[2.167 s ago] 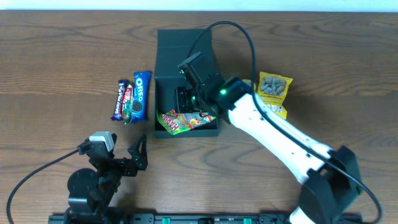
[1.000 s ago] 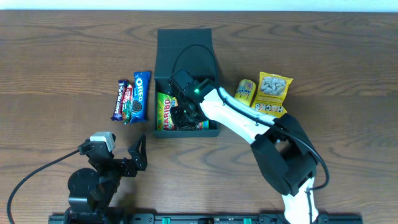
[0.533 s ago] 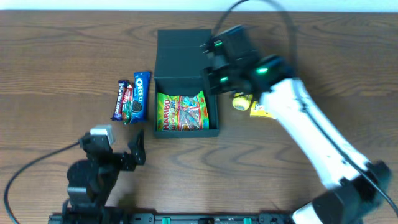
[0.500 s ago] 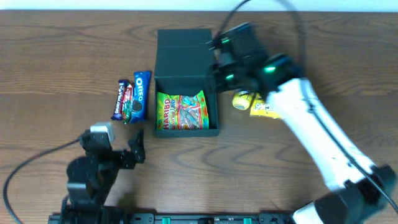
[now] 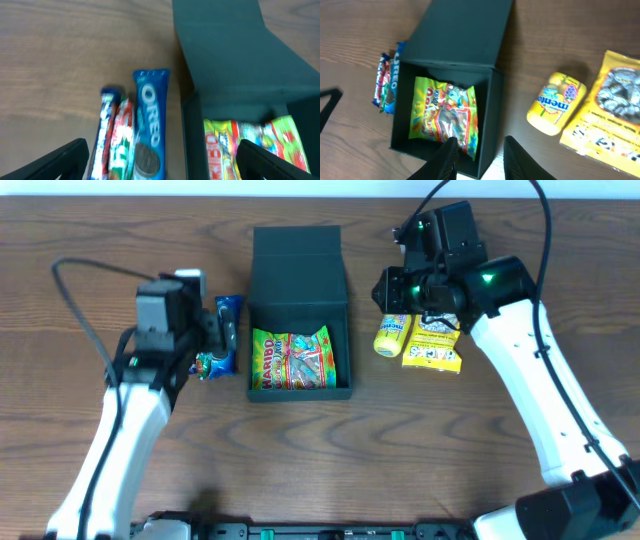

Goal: Pack container

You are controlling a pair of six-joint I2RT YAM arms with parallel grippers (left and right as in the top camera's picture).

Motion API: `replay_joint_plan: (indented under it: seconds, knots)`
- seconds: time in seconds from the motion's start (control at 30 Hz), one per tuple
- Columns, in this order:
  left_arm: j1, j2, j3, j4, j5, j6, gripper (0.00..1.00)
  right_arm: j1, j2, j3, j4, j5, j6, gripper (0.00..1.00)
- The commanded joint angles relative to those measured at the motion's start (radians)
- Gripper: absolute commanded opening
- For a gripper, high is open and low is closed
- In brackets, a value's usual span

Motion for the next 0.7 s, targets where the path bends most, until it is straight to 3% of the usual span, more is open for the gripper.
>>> replay_joint_plan:
  seconds: [0.0,0.27,0.37,0.4,0.47,0.67]
  knots:
    - [-0.003,0.075,0.027,0.047,0.017,0.023,0.95,-0.025,-0.008,0.006,-0.023,0.014,-0.010,0.30]
    - [-0.002,0.163,0.027,0.010,0.017,0.023,0.95,-0.051,-0.008,0.006,-0.097,0.174,-0.010,0.30]
    - [-0.003,0.164,0.027,-0.031,0.034,0.024,1.00,-0.066,-0.008,0.006,-0.089,0.213,-0.025,0.30]
    - [-0.003,0.169,0.027,-0.039,0.052,0.024,0.94,-0.074,-0.007,0.006,-0.079,0.222,-0.046,0.30]
    - [-0.003,0.184,0.027,-0.046,0.085,0.050,0.94,-0.089,-0.006,0.006,-0.048,0.224,-0.092,0.30]
    - [-0.003,0.237,0.027,-0.050,0.164,0.065,0.76,-0.151,-0.005,0.006,0.070,0.223,-0.196,0.32]
